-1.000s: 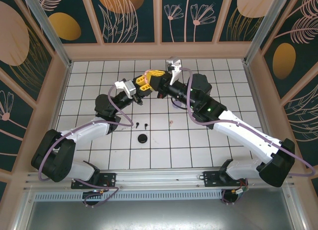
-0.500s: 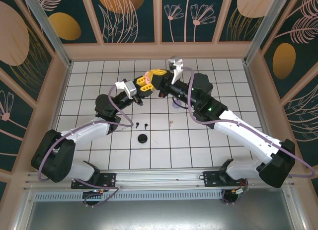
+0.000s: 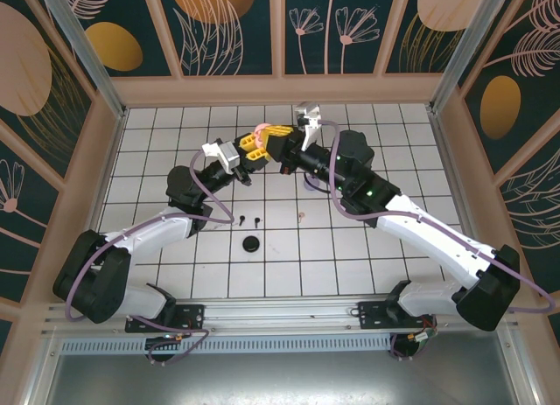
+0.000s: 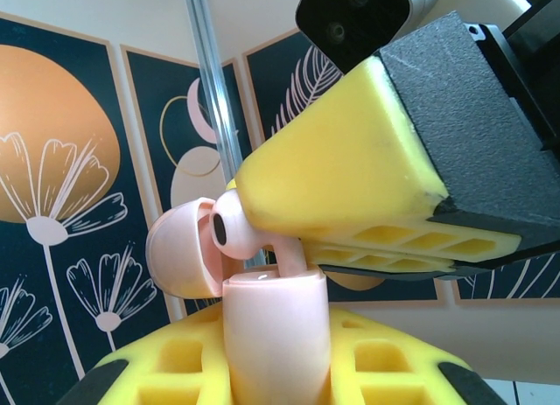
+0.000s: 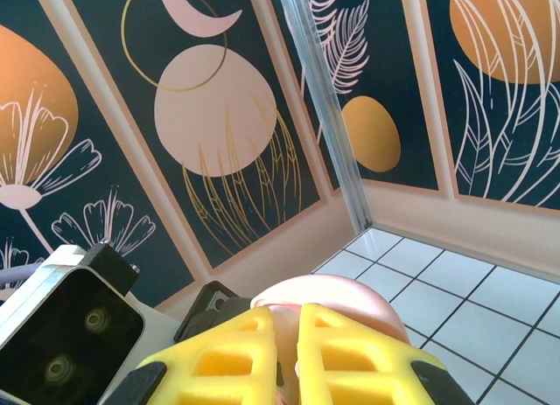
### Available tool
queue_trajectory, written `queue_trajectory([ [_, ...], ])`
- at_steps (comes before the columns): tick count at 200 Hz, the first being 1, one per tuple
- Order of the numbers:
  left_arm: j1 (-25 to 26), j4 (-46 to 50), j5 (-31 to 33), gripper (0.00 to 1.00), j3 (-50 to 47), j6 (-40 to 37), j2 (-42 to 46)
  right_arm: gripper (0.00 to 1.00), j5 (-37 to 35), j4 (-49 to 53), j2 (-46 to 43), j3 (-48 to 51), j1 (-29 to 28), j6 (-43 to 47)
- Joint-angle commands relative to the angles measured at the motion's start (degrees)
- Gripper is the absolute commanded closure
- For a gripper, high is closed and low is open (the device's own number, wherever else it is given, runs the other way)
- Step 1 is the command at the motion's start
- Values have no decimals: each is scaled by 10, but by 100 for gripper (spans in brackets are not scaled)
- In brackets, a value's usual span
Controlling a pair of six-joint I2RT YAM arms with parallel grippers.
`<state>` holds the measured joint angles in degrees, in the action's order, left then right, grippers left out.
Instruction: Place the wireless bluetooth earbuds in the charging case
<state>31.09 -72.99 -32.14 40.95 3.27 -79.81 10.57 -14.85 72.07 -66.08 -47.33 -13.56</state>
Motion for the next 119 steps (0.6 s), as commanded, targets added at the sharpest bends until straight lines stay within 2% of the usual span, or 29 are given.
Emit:
queue_trajectory([
  [1, 3, -22, 0, 100, 22, 10, 12, 82, 35, 44, 14, -28, 1, 13],
  [26, 3, -22, 4, 100, 21, 16, 9, 62, 8, 45, 8, -38, 1, 5],
  [43, 3, -22, 10, 100, 18, 17, 9, 58, -9, 48, -2, -45, 3, 2],
  [73, 2, -27, 20, 100, 13, 23, 5, 44, -43, 55, -29, -52, 6, -11],
  [119, 3, -41, 67, 100, -9, 14, 3, 38, -117, 104, -94, -38, 13, -74],
])
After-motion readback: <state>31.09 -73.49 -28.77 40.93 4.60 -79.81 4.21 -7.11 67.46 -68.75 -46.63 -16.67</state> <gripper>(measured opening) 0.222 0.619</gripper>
